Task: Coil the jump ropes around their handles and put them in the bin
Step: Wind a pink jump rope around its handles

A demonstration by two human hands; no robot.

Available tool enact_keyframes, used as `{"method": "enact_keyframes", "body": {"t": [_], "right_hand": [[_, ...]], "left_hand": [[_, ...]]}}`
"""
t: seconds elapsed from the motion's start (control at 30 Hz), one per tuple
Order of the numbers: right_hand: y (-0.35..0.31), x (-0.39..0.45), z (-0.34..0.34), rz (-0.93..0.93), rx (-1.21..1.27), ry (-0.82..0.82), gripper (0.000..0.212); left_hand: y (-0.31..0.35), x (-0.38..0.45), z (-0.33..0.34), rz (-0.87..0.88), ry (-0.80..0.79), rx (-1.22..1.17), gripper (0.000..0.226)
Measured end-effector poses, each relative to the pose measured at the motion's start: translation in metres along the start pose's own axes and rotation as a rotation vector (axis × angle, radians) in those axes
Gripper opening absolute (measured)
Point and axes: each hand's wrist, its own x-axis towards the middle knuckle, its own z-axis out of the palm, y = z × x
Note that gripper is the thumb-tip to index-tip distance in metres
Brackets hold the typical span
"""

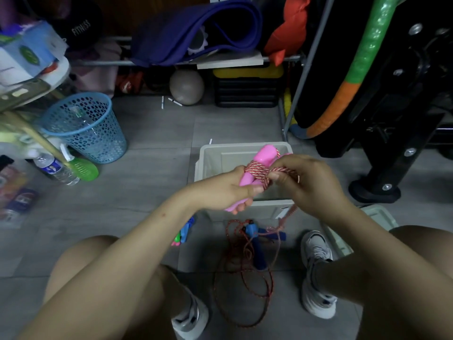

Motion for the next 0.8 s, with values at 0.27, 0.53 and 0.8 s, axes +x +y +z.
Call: {"method": "enact_keyframes", "body": {"t": [0.27,0.53,0.8], "right_hand": [[-0.009,-0.003,0.009,-0.052,-0.262,-0.082,0.042],[-0.01,0.01,0.0,0.06,-0.248,-0.221,0.032],[0.011,0.018,-0.009,0.02,0.161,-0.545,0.039]], "left_hand": [[0.007,-0.004,0.011,0.122,-0.01,0.34,0.02],[0.009,-0.007,0.011,0.122,-0.002,0.489,0.027],[0.008,-0.017,0.001,0.094,-0.124,0.403,0.038]]}}
